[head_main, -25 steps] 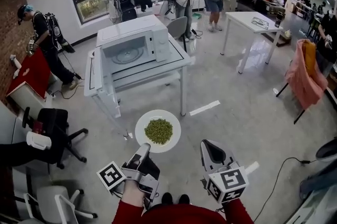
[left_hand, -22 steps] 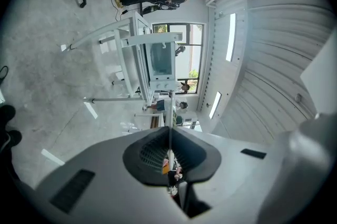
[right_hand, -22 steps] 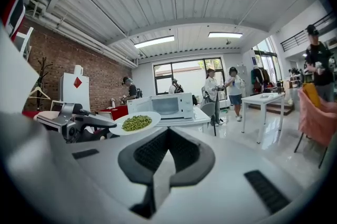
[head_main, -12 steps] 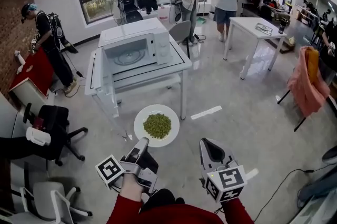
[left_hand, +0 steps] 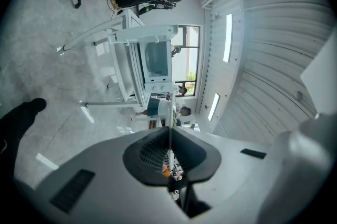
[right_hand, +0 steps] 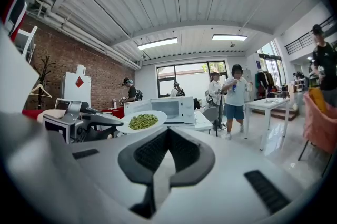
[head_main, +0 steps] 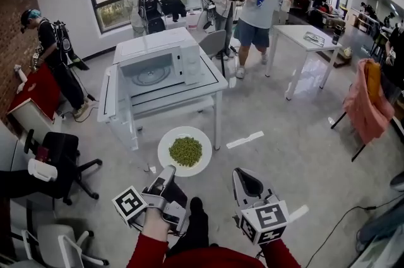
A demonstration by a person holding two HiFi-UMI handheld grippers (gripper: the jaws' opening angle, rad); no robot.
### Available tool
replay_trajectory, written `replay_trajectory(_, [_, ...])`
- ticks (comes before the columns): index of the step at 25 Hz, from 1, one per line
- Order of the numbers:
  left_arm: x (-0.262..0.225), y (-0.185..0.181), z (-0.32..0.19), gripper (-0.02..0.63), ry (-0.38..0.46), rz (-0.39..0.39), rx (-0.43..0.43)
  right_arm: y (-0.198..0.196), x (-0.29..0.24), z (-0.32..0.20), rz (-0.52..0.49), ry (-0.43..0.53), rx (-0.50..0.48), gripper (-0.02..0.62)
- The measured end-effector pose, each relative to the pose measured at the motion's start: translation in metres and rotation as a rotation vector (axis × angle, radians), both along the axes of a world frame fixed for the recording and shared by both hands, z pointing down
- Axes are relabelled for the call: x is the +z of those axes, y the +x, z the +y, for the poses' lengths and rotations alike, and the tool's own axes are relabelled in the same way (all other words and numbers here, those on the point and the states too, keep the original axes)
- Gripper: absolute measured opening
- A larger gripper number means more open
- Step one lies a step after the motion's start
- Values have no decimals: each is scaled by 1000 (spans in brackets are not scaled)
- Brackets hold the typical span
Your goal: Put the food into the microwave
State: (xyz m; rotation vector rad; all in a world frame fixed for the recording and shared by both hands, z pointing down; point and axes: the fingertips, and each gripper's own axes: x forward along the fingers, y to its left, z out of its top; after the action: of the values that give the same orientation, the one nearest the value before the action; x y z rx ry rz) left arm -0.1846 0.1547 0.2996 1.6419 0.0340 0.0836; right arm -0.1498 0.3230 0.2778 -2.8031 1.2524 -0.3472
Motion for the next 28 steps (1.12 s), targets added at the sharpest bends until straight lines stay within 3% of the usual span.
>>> replay_trajectory(7, [5,52,-33,23,16,13,-1,40,12,-27,-14,-6,9,14])
replay_trajectory(19, [23,165,-103,23,-35,-29,-10,159,17,-121,-49,-32,-14,14])
replay_trajectory(28, [28,233,-157,23,-7,-14,-1,227,25,-178,-56,-64,25,14])
